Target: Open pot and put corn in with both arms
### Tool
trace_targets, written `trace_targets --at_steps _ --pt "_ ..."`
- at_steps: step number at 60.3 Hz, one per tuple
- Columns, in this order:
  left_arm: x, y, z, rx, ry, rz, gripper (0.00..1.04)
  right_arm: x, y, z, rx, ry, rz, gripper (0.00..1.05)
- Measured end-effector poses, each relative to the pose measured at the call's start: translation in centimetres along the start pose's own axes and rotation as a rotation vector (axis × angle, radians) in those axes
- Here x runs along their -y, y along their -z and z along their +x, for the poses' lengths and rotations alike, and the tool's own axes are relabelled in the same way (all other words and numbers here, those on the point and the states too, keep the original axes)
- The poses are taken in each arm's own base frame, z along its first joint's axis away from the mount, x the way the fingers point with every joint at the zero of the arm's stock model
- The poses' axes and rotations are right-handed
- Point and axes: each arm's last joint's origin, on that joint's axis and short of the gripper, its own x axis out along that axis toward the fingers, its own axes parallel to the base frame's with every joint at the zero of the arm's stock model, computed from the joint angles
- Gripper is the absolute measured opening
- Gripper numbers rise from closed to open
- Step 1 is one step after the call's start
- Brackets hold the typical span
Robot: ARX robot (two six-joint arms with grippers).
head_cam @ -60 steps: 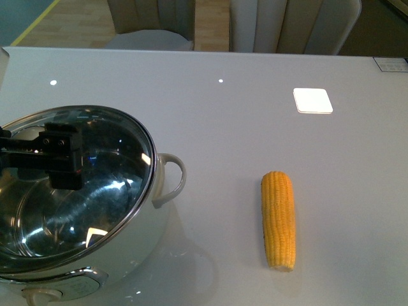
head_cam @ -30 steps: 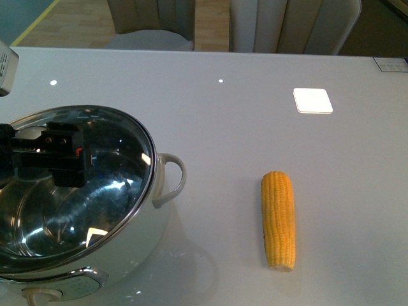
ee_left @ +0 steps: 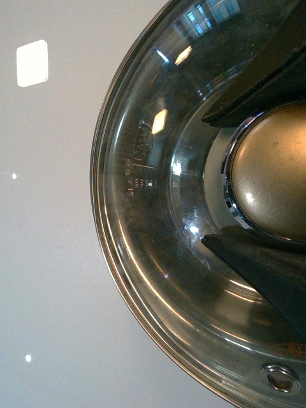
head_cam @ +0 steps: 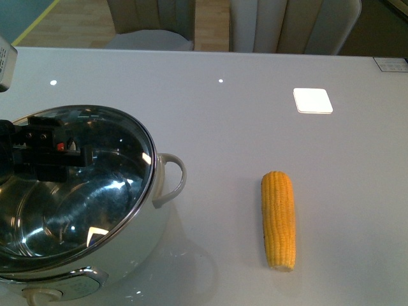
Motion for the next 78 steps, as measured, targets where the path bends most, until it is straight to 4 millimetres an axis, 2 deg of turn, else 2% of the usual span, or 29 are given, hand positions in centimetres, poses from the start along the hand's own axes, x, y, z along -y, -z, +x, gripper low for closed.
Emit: trace_targets --at_steps 13,26,36,46,56,64,72,78 --pt "-0.3 -1.0 -0.9 0.012 -0.009 0.008 0.44 0.0 0.0 0.0 0.0 0.0 0.0 0.96" --pt "-1.8 -4.4 -2.2 0.1 -0.026 -0.035 0.44 0.0 0.0 0.0 0.0 0.0 0.0 0.96" --pt "-4.9 -7.4 -3.2 0.198 -0.077 -0.09 0.44 0.0 0.0 0.0 0.0 0.0 0.0 0.96" --pt "-9.6 -8.2 -3.7 0.242 -0.181 -0.125 0.44 0.0 0.0 0.0 0.0 0.0 0.0 0.96" --pt "-15.6 -6.8 -3.9 0.24 -0.327 -0.167 0.44 0.0 0.0 0.0 0.0 0.0 0.0 0.96" --pt "-20.7 -3.7 -3.8 0.2 -0.467 -0.214 0.44 0.0 0.0 0.0 0.0 0.0 0.0 0.96" --pt "-23.5 -0.5 -3.2 0.154 -0.554 -0.238 0.44 0.0 0.0 0.0 0.0 0.0 0.0 0.96" --pt "-24.4 1.7 -2.3 0.115 -0.572 -0.237 0.44 0.0 0.0 0.0 0.0 0.0 0.0 0.96"
